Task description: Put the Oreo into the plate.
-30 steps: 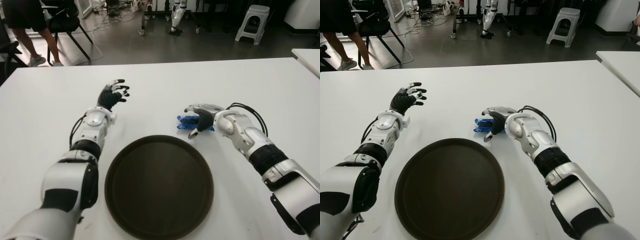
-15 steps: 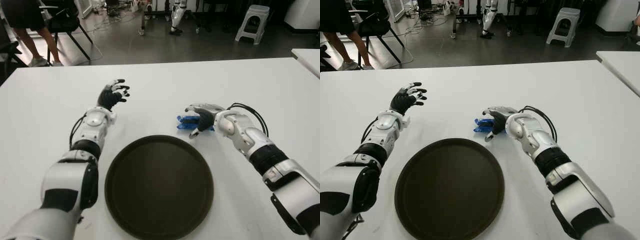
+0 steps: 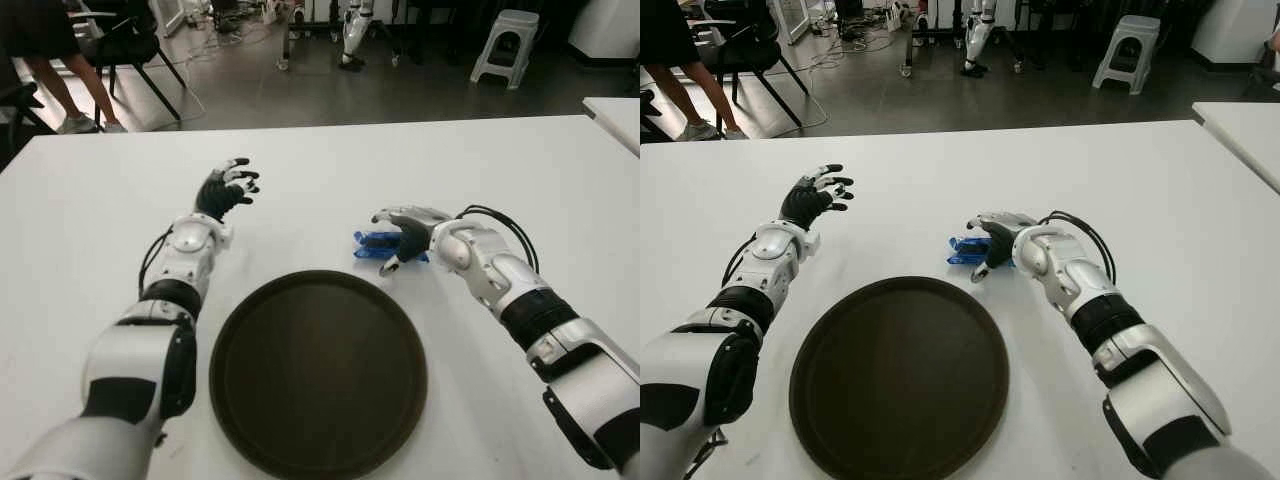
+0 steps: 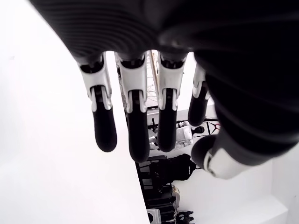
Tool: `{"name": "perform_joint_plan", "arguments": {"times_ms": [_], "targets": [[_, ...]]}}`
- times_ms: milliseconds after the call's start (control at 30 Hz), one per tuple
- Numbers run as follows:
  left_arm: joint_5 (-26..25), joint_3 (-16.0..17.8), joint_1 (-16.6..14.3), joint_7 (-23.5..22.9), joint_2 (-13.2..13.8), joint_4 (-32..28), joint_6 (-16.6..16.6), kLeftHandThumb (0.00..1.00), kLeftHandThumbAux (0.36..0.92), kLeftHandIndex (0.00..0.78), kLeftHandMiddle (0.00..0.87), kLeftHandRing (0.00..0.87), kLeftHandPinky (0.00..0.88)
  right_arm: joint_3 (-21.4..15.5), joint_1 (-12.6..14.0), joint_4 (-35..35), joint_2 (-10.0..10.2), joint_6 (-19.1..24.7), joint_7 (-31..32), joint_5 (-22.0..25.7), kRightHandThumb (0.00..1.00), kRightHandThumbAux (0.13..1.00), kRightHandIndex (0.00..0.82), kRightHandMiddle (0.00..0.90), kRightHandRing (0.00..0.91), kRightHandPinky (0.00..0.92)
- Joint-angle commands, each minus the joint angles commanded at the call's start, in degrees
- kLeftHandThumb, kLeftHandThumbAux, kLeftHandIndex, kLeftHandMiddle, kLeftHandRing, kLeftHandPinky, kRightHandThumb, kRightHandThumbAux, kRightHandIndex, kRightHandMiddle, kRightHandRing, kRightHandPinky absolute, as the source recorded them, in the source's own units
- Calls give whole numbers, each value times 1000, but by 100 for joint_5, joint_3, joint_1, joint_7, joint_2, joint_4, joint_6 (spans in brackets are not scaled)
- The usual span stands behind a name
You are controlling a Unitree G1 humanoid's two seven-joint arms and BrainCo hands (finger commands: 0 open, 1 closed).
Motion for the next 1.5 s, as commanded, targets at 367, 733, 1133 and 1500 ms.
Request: {"name": "perform_joint_plan", "arguments": {"times_ms": [367,733,1133,1500], "targets": [[-38,34,-3,-3,-23,-2,1,99,669,188,312,350,377,77,88,-170,-74,-59,181,-42,0,674,49,21,20,58],[-40,34,-13,10,-35,-8,17,100,661,185,307,332,362,191,69,-146,-123,-224,460,-97,0,660,61,41,36,65],[26,-38,-11,59,-25,-14,-4,91,672,185,313,330,347,434,103,-189,-187,-361,613,-266,0,650,77,54,42,60],[29,-46,-12,91,-21,-7,-12,104,668,183,317,331,358,474,279,-461,-213,-228,655,-273,0,665,71,61,47,63]]}}
